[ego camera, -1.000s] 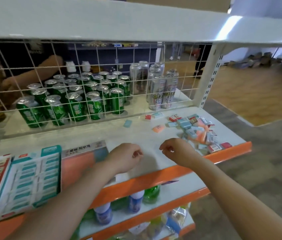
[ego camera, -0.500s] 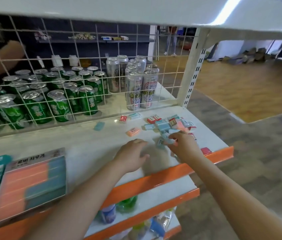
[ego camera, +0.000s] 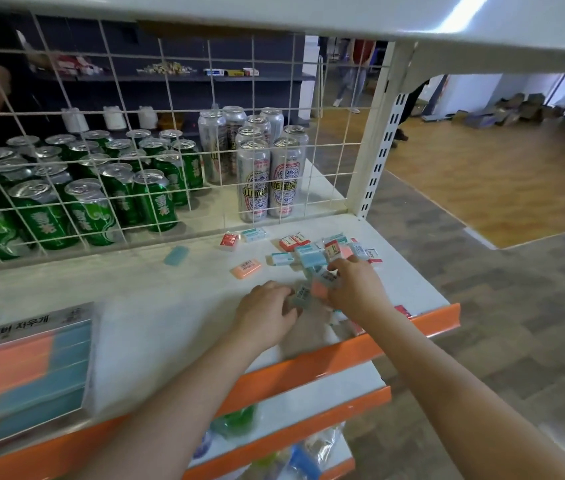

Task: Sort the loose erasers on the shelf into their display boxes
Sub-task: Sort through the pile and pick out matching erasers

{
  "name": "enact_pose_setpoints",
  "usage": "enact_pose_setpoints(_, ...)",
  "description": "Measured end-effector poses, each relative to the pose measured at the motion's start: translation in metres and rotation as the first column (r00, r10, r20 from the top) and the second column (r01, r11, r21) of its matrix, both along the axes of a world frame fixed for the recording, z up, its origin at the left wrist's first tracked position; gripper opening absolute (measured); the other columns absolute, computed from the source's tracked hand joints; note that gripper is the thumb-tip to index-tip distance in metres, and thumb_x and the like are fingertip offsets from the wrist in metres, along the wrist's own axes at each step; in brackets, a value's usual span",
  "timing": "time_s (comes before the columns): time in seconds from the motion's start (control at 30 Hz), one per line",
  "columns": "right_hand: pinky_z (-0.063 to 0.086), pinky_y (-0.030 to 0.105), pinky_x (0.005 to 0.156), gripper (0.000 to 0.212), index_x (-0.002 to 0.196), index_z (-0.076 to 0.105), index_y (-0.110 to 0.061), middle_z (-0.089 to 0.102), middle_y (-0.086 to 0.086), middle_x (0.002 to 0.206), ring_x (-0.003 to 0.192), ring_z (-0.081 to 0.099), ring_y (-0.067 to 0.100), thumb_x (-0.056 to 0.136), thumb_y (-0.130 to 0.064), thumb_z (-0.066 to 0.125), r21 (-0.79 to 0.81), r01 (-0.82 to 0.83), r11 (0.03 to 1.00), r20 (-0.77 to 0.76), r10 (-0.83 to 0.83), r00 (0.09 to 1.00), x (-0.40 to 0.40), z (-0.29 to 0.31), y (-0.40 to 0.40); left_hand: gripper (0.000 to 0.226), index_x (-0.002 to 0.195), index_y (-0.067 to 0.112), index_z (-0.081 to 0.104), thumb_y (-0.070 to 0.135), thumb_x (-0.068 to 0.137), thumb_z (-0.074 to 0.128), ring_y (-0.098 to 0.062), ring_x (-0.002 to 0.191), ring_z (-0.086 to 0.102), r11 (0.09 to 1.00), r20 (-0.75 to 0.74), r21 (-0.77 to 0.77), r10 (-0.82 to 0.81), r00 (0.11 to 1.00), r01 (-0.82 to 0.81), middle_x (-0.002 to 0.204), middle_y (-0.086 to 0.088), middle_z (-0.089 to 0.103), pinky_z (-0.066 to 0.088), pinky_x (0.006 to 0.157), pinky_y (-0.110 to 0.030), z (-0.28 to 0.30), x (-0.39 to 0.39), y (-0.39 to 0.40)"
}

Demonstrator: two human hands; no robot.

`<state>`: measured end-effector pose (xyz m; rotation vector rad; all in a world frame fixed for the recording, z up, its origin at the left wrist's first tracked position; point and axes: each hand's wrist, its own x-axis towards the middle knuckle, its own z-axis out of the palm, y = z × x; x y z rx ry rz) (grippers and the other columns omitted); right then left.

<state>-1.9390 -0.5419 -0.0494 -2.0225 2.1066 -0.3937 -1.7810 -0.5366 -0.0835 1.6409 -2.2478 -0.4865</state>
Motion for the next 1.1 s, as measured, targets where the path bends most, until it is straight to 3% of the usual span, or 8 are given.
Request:
enact_pose_setpoints(0.1,0.042,0.032,0.091,0.048,0.128,0.052,-0.010,0.050,0.012,0.125,0.114,0.048,0.028,0.081,-0.016,0.059,-0.012,0.040,0.999,0.036,-0.040,0.999,-0.012,0.004,0.003,0.028,0.111,0.017,0.062,0.029,0.087,0.053,-0.022,0.110,0.050,0.999,0.006,-0.029,-0.030,1.000,0.030,0.118,-0.001,0.054,0.043,0.089,-0.032,-0.002,-0.012,-0.002)
enact_pose_setpoints(0.27,0.047,0.032,0.090,0.047,0.127,0.053,-0.012,0.052,0.010,0.125,0.107,0.055,0.024,0.081,-0.015,0.061,-0.003,0.043,0.999,0.097,-0.042,0.994,-0.022,0.005,0.010,0.035,0.120,0.018,0.058,0.033,0.095,0.040,-0.021,0.118,0.043,0.985,0.225,-0.108,-0.110,0.968,0.137,0.129,0.003,0.048,0.035,0.095,-0.032,-0.002,-0.018,-0.001)
enact_pose_setpoints(0.4,0.044,0.027,0.084,0.046,0.125,0.055,-0.012,0.052,0.009,0.122,0.103,0.055,0.023,0.081,-0.021,0.065,0.005,0.035,0.999,0.122,-0.036,0.992,-0.017,0.005,0.013,0.036,0.118,0.019,0.059,0.036,0.095,0.038,-0.020,0.117,0.045,0.980,0.293,-0.134,-0.102,0.951,0.146,0.127,0.003,0.049,0.035,0.094,-0.032,0.001,0.001,0.000)
enact_pose_setpoints(0.57,0.042,0.026,0.083,0.045,0.123,0.057,-0.013,0.052,0.008,0.120,0.104,0.054,0.023,0.079,-0.014,0.065,0.018,-0.011,1.000,0.155,0.008,0.988,0.006,0.000,0.015,0.039,0.117,0.022,0.061,0.047,0.093,0.042,-0.020,0.113,0.049,0.994,0.300,-0.112,0.023,0.954,0.011,0.122,0.002,0.051,0.038,0.089,-0.030,0.003,0.043,0.003)
enact_pose_setpoints(0.73,0.038,0.020,0.072,0.035,0.116,0.062,-0.010,0.063,0.008,0.111,0.093,0.057,0.019,0.082,-0.013,0.060,0.041,-0.082,0.996,0.243,0.070,0.967,0.034,-0.007,0.023,0.041,0.115,0.021,0.061,0.051,0.090,0.047,-0.020,0.109,0.050,0.994,0.295,-0.092,0.088,0.952,-0.063,0.118,0.001,0.053,0.038,0.085,-0.028,0.007,0.079,0.010)
enact_pose_setpoints(0.87,0.042,0.022,0.080,0.027,0.113,0.065,-0.011,0.067,0.006,0.112,0.102,0.060,0.021,0.089,-0.014,0.052,0.075,-0.065,0.995,0.268,0.043,0.962,0.049,-0.015,0.028,0.040,0.113,0.023,0.060,0.052,0.087,0.051,-0.019,0.109,0.051,0.990,0.252,-0.091,0.125,0.960,-0.105,0.117,0.003,0.054,0.038,0.086,-0.028,0.005,0.095,0.018)
enact_pose_setpoints(1.1,0.036,0.015,0.075,0.027,0.112,0.066,-0.012,0.066,0.005,0.113,0.104,0.058,0.019,0.088,-0.012,0.054,0.099,-0.050,0.994,0.253,0.024,0.967,0.056,-0.021,0.033,0.036,0.106,0.020,0.054,0.050,0.085,0.056,-0.019,0.109,0.049,0.982,0.198,-0.103,0.178,0.964,-0.160,0.114,0.002,0.054,0.039,0.084,-0.030,0.000,0.097,0.018)
